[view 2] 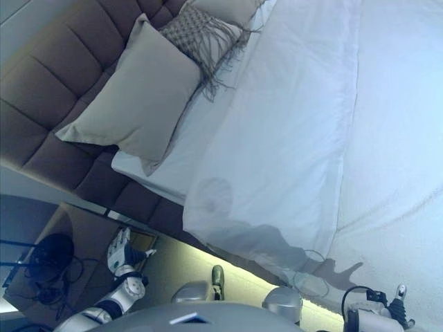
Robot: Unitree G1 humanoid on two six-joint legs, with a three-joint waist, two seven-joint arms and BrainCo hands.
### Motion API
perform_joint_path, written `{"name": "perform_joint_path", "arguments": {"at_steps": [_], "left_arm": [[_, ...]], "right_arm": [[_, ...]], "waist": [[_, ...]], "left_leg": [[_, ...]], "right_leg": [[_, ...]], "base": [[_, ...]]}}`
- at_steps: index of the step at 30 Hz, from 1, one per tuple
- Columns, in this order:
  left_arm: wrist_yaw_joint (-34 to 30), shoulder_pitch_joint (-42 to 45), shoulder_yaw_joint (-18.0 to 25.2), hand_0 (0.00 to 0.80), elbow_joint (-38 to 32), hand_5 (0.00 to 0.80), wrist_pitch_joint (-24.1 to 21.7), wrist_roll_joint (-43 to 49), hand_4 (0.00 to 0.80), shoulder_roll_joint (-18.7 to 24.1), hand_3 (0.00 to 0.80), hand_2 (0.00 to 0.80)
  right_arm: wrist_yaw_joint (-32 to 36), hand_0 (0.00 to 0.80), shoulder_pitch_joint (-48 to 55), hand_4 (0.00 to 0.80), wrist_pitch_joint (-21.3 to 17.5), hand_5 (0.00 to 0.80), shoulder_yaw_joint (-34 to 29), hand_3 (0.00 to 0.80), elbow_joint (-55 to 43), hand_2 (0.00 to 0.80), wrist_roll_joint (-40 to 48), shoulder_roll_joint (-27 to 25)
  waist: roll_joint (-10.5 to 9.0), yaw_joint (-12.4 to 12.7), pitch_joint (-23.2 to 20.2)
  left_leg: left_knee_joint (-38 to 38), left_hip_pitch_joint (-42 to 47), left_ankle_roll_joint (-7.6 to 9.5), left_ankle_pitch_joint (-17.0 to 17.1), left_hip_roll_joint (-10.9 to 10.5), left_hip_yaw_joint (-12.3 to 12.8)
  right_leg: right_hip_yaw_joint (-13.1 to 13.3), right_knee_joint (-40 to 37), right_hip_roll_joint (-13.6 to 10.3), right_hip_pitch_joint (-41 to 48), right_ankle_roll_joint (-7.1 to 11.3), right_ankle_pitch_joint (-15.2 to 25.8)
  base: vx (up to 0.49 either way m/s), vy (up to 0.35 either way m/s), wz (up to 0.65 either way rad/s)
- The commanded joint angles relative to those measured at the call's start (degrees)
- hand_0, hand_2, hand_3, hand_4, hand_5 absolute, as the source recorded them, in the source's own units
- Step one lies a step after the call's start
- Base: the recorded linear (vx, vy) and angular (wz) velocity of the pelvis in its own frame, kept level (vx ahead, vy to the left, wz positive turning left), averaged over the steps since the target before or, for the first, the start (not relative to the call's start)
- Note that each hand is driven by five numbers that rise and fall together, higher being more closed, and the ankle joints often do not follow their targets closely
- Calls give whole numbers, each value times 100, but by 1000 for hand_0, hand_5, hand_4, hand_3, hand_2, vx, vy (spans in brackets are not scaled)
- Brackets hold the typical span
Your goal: Make the bed neatly
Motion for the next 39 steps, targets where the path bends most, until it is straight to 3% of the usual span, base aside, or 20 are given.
{"name": "perform_joint_path", "arguments": {"at_steps": [1, 6, 11, 17, 19, 21, 24, 26, 29, 32, 34, 39], "left_arm": [[-736, -585, 438, 0, -224, 0, -719, -766, 0, 308, 0, 0], [-2345, -509, 717, 0, -990, 0, -1109, -2180, 0, 333, 0, 0], [-3818, -352, 972, 0, -1825, 0, -947, -3280, 0, 371, 0, 0], [-4752, -108, 1200, 0, -2601, 0, -555, -3784, 0, 459, 0, 0], [-5075, 45, 1551, 0, -2894, 0, -344, -3784, 0, 618, 0, 0], [-5241, 278, 1785, 0, -3068, 0, -329, -3861, 0, 694, 0, 0], [-5401, 414, 1851, 0, -3206, 0, -185, -4211, 0, 787, 0, 0], [-5515, 400, 1838, 0, -3227, 0, 12, -4404, 0, 760, 0, 0], [-5491, 407, 1752, 0, -3324, 0, 230, -4336, 0, 712, 0, 0], [-5484, 512, 1733, 0, -3482, 0, 343, -4257, 0, 608, 0, 0], [-5438, 589, 1781, 0, -3593, 0, 375, -4246, 0, 538, 0, 0], [-5351, 671, 1893, 0, -3634, 0, 354, -4222, 0, 435, 0, 0]], "right_arm": [[-36, 0, -281, 0, -96, 0, -172, 0, 244, 0, -428, 125], [45, 0, -265, 0, -79, 0, 43, 0, -164, 0, -1624, 328], [92, 0, -373, 0, 19, 0, 499, 0, -1027, 0, -2359, 467], [373, 0, -454, 0, 265, 0, 893, 0, -2146, 0, -2759, 305], [1081, 0, -86, 0, 294, 0, 746, 0, -2455, 0, -2810, 180], [1971, 0, 369, 0, 64, 0, 590, 0, -2521, 0, -2849, 193], [3249, 0, 639, 0, -242, 0, 406, 0, -2154, 0, -2744, 46], [3567, 0, 566, 0, -275, 0, 430, 0, -2014, 0, -2714, -60], [3063, 0, 435, 0, 16, 0, 724, 0, -2650, 0, -2870, -21], [1769, 0, 462, 0, 685, 0, 1302, 0, -4258, 0, -3274, 224], [1293, 0, 561, 0, 991, 0, 1617, 0, -5062, 0, -3384, 419], [1275, 0, 791, 0, 1222, 0, 1894, 0, -5597, 0, -3575, 675]], "waist": [[-171, 211, 30], [-255, 297, -109], [-377, 438, -246], [-486, 560, -402], [-538, 506, -409], [-583, 407, -425], [-641, 348, -452], [-675, 389, -476], [-715, 422, -495], [-726, 364, -517], [-714, 298, -532], [-697, 202, -556]], "left_leg": [[260, -116, -173, 50, 467, -89], [44, 42, -130, 110, 462, -87], [-94, 183, -86, 129, 461, -92], [-118, 290, -60, 104, 455, -98], [-108, 282, -64, 97, 461, -61], [-114, 298, -33, 61, 449, -16], [-114, 343, 0, 8, 445, 28], [-104, 363, -7, -13, 452, 22], [-92, 392, -16, -20, 463, 2], [-84, 419, -6, -18, 457, 12], [-82, 434, 1, -17, 457, 46], [-64, 452, 15, -12, 455, 77]], "right_leg": [[215, 468, -389, 78, 303, -226], [220, 422, -292, 118, 261, -188], [127, 332, -207, 240, 208, -150], [75, 317, -155, 345, 165, -155], [104, 317, -133, 313, 171, -138], [146, 298, -97, 275, 176, -137], [158, 224, -50, 299, 191, -127], [138, 197, -37, 328, 196, -124], [110, 192, -32, 367, 189, -120], [142, 203, -35, 365, 165, -117], [182, 224, -34, 342, 148, -123], [249, 271, -21, 308, 124, -138]], "base": [[-9, -41, -1], [-3, -53, -2], [7, -63, 2], [31, -33, 3], [-17, -49, 9], [-27, -48, 5], [2, -47, 0], [23, -55, -1], [21, -46, -4], [0, 0, 0], [0, 0, 0], [0, 0, 0]]}}
